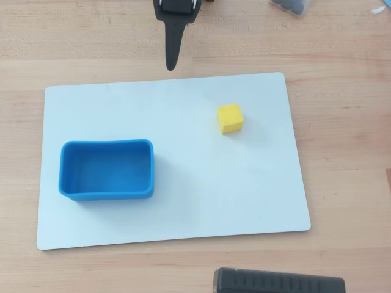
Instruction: Pick up yellow cube and drop it in the blue rectangular bin
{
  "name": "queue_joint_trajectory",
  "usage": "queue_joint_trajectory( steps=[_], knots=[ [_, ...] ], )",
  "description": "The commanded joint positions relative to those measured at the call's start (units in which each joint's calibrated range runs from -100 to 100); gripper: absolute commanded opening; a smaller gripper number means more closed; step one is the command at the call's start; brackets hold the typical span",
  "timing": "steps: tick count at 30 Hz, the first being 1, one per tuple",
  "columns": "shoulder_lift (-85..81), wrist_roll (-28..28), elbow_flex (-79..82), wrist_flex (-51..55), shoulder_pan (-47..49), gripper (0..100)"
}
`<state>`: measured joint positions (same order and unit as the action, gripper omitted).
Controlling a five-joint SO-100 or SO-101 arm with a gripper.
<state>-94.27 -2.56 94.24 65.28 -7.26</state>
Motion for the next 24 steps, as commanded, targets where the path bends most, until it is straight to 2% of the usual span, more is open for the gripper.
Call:
queue_joint_trajectory(
  steps=[1, 14, 24],
  knots=[
    [-2.0, -1.0, 0.0, -2.5, 3.7, 0],
    [-0.2, -1.8, -4.8, -3.6, 7.8, 0],
    [29.5, -2.3, -23.5, -5.1, 9.7, 0]
  ],
)
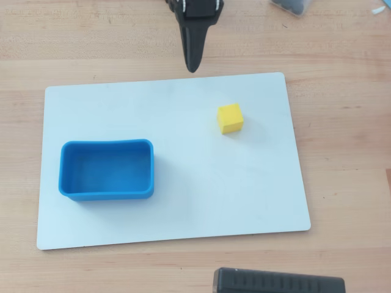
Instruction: Pick up yellow cube and drop it in the blue rectangular bin
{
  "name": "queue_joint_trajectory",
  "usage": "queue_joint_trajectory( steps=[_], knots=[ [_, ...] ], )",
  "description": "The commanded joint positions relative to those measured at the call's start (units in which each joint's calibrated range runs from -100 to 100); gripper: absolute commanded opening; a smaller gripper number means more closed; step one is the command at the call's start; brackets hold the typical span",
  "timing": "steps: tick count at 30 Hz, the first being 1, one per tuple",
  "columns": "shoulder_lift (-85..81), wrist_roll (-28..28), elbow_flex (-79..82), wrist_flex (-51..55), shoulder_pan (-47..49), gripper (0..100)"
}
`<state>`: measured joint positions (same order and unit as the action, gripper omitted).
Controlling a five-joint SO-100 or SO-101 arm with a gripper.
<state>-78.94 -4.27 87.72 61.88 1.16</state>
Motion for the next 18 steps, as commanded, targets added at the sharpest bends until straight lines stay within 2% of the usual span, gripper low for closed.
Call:
queue_joint_trajectory(
  steps=[1, 9, 18],
  knots=[
    [17.4, -0.4, -20.0, -1.4, 1.2, 0],
    [39.9, 1.3, -36.3, -0.7, 0.9, 0],
    [49.4, 4.5, -50.4, 6.2, 6.6, 0]
  ],
)
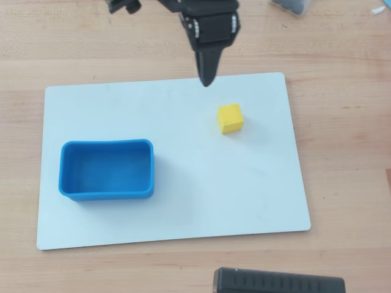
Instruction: Pick up yellow cube and drop it in the blue rectangular bin
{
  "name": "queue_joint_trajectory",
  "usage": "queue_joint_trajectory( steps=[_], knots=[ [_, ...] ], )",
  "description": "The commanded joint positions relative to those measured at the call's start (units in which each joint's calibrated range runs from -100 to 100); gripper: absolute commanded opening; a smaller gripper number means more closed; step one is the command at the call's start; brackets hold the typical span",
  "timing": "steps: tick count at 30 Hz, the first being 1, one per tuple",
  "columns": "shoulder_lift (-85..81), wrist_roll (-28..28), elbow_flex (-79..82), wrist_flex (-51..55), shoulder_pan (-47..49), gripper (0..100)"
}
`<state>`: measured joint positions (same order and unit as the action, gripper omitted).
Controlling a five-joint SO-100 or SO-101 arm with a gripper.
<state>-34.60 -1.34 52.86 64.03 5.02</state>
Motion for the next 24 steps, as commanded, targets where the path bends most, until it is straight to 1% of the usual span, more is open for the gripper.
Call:
queue_joint_trajectory(
  steps=[1, 7, 13, 20, 23, 24],
  knots=[
    [7.8, 2.0, -18.0, 5.1, 3.0, 0],
    [20.2, 3.1, -27.3, 6.7, 4.6, 0],
    [29.2, 3.6, -34.9, 9.1, 6.3, 0],
    [32.4, 3.6, -35.5, 9.6, 6.5, 1],
    [32.9, 3.6, -35.4, 10.1, 6.5, 11],
    [32.9, 3.6, -35.4, 10.2, 6.3, 13]
  ],
)
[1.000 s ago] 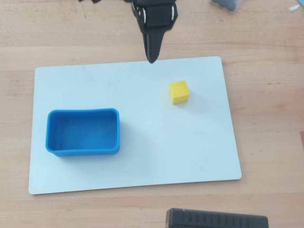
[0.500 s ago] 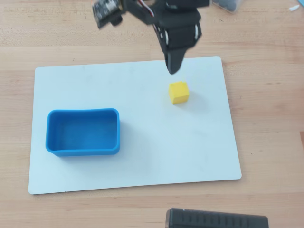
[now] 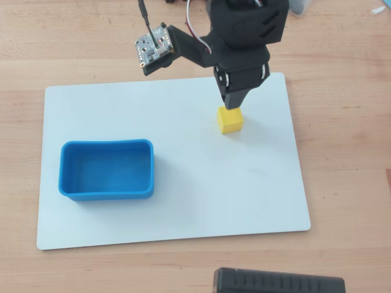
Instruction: Pick up yellow cube and drop it in the blue rectangular bin
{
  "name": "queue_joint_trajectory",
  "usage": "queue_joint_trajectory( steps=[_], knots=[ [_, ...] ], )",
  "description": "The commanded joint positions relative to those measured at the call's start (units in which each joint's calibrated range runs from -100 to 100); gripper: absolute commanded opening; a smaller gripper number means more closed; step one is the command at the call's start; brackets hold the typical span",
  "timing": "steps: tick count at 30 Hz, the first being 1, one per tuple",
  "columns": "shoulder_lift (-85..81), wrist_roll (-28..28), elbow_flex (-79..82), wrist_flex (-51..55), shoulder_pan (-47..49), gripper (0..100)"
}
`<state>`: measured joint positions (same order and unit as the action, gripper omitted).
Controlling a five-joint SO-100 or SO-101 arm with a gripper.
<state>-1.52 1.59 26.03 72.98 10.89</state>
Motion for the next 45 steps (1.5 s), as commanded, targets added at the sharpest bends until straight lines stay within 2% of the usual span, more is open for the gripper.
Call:
queue_joint_trajectory(
  steps=[1, 12, 45],
  knots=[
    [-0.2, 0.7, -8.7, 1.4, 0.3, 14],
    [0.7, 1.4, -9.1, 3.7, 0.6, 23],
    [11.3, 1.6, -11.2, -1.3, 1.0, 22]
  ],
)
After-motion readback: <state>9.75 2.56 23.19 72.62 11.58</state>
